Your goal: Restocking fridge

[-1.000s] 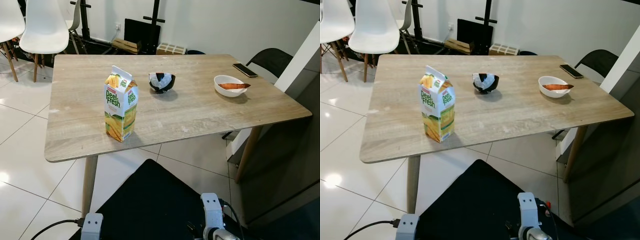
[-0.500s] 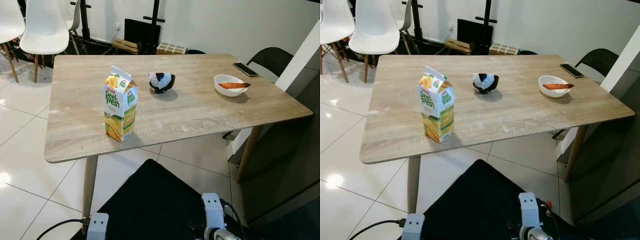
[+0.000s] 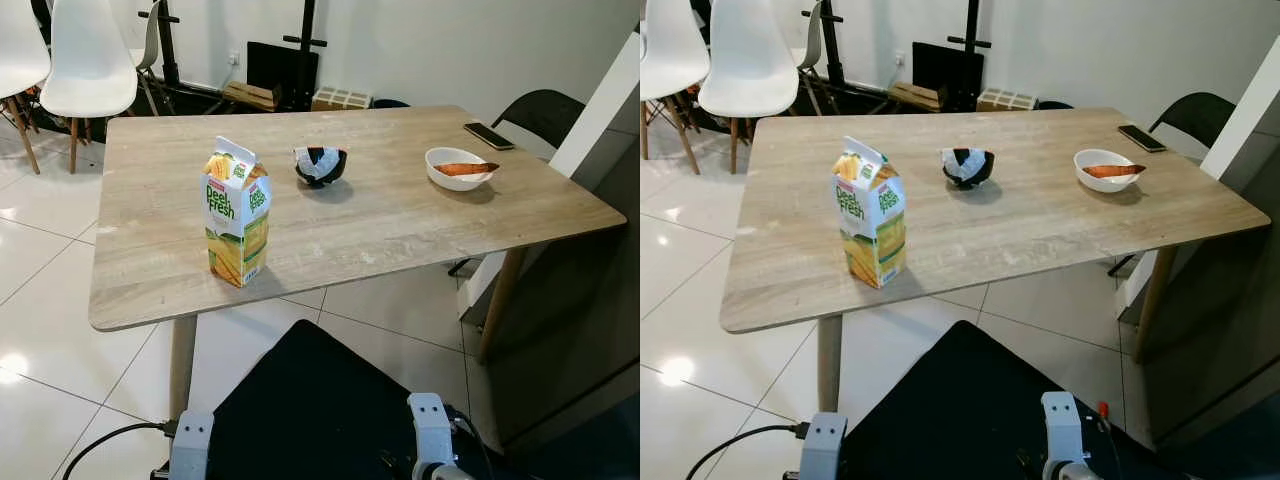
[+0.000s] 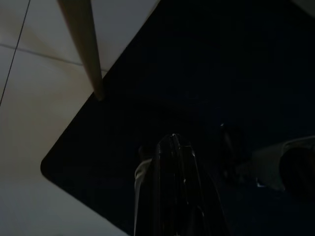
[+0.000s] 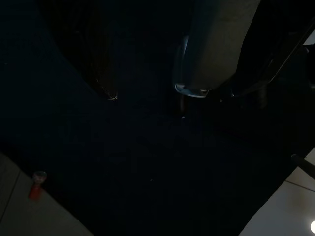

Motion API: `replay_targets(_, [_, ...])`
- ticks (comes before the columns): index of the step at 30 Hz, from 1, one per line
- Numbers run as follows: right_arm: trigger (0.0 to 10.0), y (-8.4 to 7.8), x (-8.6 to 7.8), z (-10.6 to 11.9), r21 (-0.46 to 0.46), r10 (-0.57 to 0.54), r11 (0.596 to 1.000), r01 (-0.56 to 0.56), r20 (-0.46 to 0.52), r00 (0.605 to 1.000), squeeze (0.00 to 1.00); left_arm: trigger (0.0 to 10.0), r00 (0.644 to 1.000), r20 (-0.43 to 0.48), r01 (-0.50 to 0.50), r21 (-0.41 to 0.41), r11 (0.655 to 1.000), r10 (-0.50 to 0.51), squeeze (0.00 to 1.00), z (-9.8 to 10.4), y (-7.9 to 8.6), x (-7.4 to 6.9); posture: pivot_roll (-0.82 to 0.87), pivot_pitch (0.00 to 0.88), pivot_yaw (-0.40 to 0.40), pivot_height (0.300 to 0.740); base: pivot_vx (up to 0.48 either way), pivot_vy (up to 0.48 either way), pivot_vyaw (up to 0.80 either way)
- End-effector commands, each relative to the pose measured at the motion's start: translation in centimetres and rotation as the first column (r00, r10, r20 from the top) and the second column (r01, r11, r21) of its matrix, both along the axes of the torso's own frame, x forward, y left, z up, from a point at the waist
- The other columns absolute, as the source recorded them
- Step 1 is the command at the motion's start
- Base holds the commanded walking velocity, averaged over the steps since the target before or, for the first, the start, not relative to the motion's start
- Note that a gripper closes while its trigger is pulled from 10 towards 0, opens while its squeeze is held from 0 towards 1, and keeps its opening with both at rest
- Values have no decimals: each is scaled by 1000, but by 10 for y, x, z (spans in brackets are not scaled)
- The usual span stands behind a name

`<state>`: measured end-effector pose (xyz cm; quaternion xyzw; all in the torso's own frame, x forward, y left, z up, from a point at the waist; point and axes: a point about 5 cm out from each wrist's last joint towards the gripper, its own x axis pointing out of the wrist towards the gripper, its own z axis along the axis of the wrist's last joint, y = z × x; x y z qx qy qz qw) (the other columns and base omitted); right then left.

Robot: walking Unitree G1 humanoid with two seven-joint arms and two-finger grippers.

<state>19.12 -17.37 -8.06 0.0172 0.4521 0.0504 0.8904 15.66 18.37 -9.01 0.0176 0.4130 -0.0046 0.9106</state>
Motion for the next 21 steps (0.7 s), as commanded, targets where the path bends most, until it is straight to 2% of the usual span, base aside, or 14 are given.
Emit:
replay_targets(1, [10000, -3, 0, 0, -5, -7, 1000, 7, 1, 1000, 0, 10000, 1000, -22, 2, -3, 1000, -2, 0, -4, -3, -10, 12, 23, -102, 740, 0, 0, 0])
replay_targets(10, [10000, -2, 7, 4, -7, 1, 1000, -1, 12, 1000, 0, 10000, 999, -8, -35, 1, 999, 35, 0, -3, 7, -11, 22, 21, -117, 740, 0, 0, 0])
replay_targets(16, [10000, 0, 13, 7, -6, 4, 1000, -4, 28, 1000, 0, 10000, 999, -23, -41, 13, 999, 42, 0, -4, 13, -17, 11, 32, -110, 740, 0, 0, 0])
replay_targets(21, [10000, 1, 16, 8, -6, 12, 1000, -12, 34, 999, 0, 10000, 998, -12, -62, 6, 998, 62, 0, -3, 15, -15, 20, 25, -117, 740, 0, 0, 0])
